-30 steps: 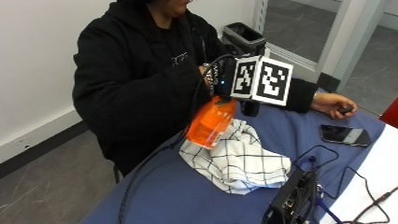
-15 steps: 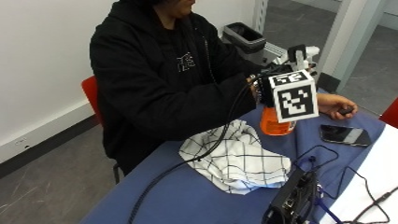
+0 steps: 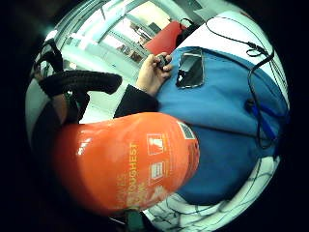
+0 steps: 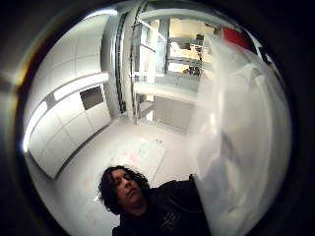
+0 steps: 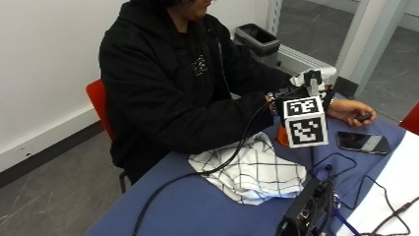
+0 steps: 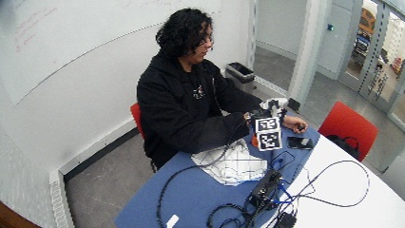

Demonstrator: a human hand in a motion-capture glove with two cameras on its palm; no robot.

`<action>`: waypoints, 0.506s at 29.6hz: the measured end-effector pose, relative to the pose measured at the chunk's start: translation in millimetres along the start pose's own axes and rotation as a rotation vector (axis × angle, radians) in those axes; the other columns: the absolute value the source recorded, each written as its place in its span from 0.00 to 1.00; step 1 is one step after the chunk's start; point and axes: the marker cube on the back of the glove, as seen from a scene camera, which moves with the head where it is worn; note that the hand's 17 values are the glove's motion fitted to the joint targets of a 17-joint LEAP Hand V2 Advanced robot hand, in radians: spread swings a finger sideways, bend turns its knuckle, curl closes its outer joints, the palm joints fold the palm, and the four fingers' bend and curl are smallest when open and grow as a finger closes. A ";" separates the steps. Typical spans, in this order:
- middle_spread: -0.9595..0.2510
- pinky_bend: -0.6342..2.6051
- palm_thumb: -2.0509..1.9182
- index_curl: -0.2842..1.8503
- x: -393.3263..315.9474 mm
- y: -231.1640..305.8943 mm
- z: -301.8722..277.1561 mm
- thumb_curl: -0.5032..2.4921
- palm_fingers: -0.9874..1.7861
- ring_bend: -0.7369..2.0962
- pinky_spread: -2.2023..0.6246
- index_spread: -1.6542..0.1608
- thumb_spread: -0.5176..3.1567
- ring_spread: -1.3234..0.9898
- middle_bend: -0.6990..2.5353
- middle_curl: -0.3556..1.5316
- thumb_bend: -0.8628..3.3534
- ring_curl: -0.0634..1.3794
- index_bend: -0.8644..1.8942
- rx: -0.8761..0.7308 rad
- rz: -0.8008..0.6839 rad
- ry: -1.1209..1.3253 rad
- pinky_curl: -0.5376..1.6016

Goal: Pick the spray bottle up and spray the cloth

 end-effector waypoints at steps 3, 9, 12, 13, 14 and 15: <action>0.64 0.33 0.77 0.48 0.3 0.8 -0.2 0.47 0.82 0.51 0.70 0.76 0.29 0.49 0.40 0.54 0.20 0.42 0.40 0.013 -0.006 0.003 0.47; 0.64 0.34 0.76 0.48 2.3 1.7 -0.1 0.47 0.82 0.51 0.69 0.75 0.29 0.49 0.40 0.54 0.20 0.42 0.40 0.017 -0.008 0.000 0.47; 0.63 0.34 0.76 0.48 3.5 1.6 -0.7 0.47 0.82 0.52 0.69 0.75 0.29 0.49 0.40 0.54 0.20 0.42 0.40 0.013 -0.005 -0.012 0.47; 0.63 0.34 0.76 0.48 3.9 1.5 -1.0 0.47 0.82 0.52 0.69 0.75 0.29 0.49 0.40 0.54 0.20 0.42 0.40 0.011 -0.003 -0.019 0.47; 0.63 0.34 0.76 0.48 4.3 1.4 -1.2 0.47 0.82 0.52 0.69 0.75 0.29 0.49 0.40 0.54 0.20 0.42 0.40 0.006 0.001 -0.027 0.47; 0.63 0.34 0.76 0.48 4.5 1.4 -1.4 0.47 0.82 0.52 0.69 0.75 0.29 0.49 0.40 0.54 0.20 0.42 0.40 -0.001 0.005 -0.035 0.47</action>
